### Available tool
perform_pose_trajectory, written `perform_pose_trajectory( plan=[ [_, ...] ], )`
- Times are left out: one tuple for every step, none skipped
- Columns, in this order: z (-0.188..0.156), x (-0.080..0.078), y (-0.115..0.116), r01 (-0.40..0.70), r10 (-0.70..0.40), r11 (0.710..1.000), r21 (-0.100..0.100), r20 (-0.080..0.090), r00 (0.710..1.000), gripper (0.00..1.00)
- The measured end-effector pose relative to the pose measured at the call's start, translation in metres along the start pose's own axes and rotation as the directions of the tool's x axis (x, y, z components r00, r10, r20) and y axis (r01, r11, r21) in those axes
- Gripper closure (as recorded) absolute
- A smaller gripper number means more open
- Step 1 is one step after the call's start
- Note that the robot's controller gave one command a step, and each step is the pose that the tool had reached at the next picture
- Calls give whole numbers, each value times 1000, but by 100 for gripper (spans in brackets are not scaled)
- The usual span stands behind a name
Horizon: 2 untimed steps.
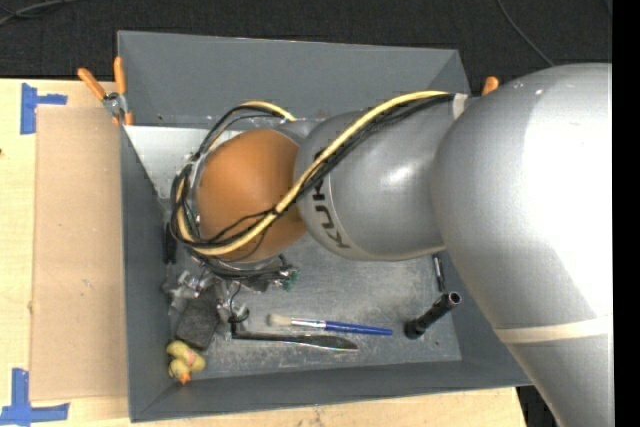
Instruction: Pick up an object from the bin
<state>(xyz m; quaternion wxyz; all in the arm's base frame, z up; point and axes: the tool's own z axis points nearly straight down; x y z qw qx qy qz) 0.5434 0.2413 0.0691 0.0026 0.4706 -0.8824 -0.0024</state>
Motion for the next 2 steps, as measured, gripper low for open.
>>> perform_pose_trajectory(
  plan=[
    [-14,1,1,-2,2,1000,-2,-3,1000,100],
    [-45,1,2,-4,4,1000,-3,-2,1000,100]
  ],
)
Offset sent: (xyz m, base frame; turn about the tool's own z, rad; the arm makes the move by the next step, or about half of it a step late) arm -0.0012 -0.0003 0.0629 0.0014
